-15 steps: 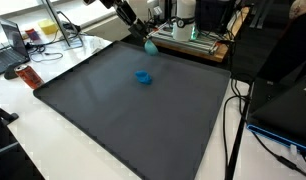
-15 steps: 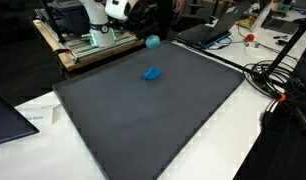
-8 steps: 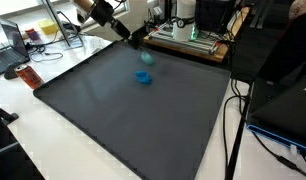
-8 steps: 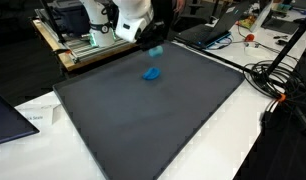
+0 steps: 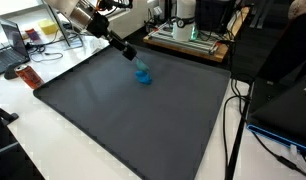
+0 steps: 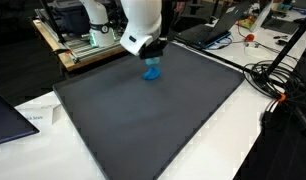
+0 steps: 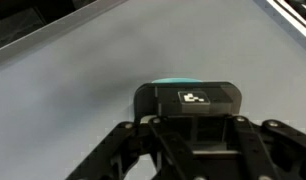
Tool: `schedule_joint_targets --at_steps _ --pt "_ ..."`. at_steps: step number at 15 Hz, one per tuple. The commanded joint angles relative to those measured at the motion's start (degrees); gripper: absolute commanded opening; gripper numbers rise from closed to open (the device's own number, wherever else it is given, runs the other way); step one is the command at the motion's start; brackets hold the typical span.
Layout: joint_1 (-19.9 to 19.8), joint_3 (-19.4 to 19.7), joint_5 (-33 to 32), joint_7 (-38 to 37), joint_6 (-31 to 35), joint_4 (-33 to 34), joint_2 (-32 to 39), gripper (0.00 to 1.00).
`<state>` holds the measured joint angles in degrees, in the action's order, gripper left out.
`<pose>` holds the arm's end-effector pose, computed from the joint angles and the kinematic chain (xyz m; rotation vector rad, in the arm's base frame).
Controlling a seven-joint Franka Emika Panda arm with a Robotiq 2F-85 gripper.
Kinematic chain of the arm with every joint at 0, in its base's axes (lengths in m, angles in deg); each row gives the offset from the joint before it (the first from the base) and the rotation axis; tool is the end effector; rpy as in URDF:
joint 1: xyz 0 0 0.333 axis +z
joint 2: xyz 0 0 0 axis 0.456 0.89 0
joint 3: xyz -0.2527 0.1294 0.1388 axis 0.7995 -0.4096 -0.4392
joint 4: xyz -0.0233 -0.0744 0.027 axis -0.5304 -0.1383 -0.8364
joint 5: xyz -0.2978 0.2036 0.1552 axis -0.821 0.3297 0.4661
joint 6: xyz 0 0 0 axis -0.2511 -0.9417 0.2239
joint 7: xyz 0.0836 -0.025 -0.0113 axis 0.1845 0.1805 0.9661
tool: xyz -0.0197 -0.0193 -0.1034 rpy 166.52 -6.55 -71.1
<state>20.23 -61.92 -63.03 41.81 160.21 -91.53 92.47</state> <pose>0.5968 -0.0965 0.2866 -2.5799 0.8222 0.8139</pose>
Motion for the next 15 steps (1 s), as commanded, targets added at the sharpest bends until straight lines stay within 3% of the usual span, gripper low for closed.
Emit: schedule_joint_targets --at_steps 1,15 --pt "0.56 0.0 -3.43 -4.39 -5.31 6.11 3.95 0.22" --pt "3.75 0.2 -8.78 -9.3 -3.87 16.53 15.38 0.22"
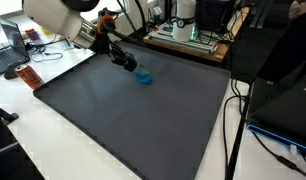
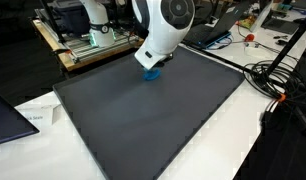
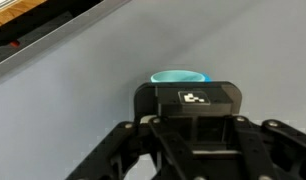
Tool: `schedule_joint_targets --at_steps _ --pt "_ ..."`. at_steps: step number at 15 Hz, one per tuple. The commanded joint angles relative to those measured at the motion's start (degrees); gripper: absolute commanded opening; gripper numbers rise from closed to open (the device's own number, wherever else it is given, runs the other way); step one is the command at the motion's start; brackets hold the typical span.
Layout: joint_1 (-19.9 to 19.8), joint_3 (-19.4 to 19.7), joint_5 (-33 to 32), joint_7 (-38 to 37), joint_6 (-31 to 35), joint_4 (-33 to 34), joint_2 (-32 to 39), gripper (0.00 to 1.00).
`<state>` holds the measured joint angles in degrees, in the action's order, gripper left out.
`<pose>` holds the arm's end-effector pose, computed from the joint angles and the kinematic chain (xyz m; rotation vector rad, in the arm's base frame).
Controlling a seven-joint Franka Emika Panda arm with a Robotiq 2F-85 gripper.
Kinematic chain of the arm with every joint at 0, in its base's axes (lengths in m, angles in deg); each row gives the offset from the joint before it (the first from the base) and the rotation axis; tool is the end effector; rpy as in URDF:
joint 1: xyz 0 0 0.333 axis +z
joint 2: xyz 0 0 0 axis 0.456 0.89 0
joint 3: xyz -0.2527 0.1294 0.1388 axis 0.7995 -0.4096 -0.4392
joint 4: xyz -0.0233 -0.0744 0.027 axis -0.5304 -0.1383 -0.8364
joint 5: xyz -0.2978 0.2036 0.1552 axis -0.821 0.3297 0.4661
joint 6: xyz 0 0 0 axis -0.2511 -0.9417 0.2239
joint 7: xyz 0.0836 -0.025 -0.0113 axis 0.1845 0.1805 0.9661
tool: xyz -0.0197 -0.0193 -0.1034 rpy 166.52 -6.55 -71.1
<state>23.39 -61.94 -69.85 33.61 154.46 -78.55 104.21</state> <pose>0.6336 -0.0741 0.2408 -2.7053 0.9043 1.0045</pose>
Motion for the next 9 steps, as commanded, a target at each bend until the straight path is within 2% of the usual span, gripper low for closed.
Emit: schedule_joint_targets --at_steps 1,9 --pt "0.49 0.09 -1.95 -0.78 1.81 4.2 4.22 0.22" --pt "0.01 0.28 -2.04 -1.0 -0.59 10.59 10.65 0.22"
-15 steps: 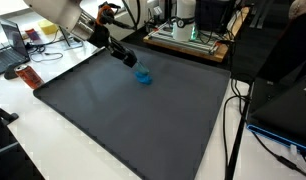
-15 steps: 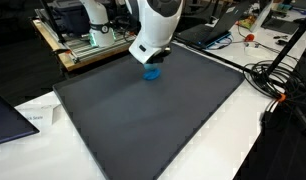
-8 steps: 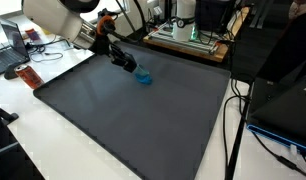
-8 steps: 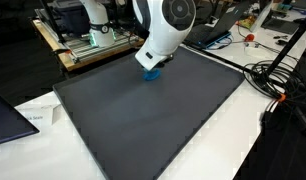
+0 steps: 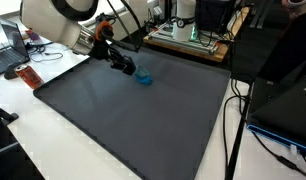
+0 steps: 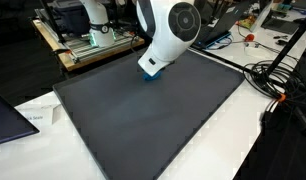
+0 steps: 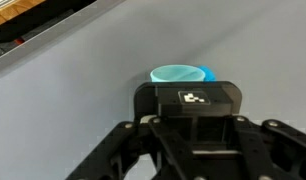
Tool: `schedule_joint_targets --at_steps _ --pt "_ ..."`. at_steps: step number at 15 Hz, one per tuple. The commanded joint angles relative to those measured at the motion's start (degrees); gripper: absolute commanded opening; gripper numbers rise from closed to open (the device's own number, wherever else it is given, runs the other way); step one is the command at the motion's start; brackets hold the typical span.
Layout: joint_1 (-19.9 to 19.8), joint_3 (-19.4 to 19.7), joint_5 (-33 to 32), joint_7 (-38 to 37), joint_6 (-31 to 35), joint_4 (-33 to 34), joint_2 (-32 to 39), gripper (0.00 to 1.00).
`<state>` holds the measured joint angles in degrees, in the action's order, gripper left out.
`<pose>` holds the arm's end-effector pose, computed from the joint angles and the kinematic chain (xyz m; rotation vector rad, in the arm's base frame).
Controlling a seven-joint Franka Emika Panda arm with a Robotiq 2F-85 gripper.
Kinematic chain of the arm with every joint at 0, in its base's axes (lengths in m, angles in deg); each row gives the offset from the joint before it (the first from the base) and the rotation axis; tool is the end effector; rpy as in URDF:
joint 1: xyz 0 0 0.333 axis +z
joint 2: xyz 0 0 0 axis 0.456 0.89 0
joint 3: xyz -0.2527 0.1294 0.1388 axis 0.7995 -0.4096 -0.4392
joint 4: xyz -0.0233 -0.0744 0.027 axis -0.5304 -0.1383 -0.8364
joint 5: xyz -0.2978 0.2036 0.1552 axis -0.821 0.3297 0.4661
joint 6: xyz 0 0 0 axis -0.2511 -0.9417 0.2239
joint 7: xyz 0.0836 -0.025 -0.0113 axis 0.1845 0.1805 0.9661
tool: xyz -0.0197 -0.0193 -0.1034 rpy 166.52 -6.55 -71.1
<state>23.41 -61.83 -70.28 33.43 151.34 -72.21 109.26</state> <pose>0.6478 -0.0743 0.2248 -2.7126 0.8908 1.0542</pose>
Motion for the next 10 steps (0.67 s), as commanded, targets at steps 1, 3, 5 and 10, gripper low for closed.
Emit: schedule_joint_targets --at_steps 1,3,5,10 --pt "-0.09 0.2 -1.72 -0.55 2.39 4.95 6.27 0.22" --pt "-0.27 0.16 -1.63 0.08 3.22 5.77 7.21 0.22" --pt "-0.4 -0.02 -1.53 0.61 3.9 6.74 8.37 0.22" --pt "-0.86 -0.4 -1.09 1.75 4.0 8.63 11.07 0.22"
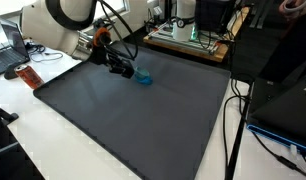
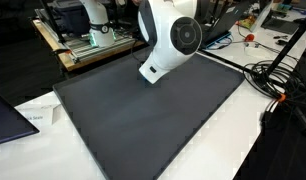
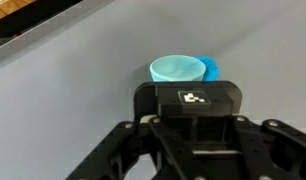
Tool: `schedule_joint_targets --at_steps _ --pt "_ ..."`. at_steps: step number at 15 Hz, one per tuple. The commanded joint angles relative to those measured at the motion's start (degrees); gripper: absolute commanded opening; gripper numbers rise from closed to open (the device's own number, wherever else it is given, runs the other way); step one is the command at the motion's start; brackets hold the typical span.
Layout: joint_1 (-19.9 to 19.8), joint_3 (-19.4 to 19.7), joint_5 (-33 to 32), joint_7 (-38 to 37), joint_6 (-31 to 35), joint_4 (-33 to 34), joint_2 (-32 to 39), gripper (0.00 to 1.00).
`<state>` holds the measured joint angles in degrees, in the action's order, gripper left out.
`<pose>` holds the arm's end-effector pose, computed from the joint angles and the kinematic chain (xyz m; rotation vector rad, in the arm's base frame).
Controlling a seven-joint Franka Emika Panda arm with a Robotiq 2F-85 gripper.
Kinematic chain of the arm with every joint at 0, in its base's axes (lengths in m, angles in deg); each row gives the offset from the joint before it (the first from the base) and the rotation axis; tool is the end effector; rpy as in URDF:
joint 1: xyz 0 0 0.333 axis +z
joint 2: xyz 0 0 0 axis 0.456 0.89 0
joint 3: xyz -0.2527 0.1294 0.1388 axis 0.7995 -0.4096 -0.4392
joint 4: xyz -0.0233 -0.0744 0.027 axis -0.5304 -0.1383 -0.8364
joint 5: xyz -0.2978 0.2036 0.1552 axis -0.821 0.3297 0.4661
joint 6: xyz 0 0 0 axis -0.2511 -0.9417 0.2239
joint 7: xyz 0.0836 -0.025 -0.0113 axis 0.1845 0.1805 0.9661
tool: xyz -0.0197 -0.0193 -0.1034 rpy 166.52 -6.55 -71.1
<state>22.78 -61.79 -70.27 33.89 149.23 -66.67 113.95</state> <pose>0.6585 -0.0805 0.2067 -2.7078 0.8787 1.0843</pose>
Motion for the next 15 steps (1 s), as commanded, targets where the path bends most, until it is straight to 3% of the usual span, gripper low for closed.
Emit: schedule_joint_targets --at_steps 1,10,15 --pt "-0.39 -0.46 -0.96 1.48 6.11 3.41 6.85 0.22" --pt "-1.02 -0.86 -0.66 1.79 5.97 6.45 10.29 0.22" --pt "-0.19 -0.57 -2.64 4.37 2.15 1.43 3.09 0.22"
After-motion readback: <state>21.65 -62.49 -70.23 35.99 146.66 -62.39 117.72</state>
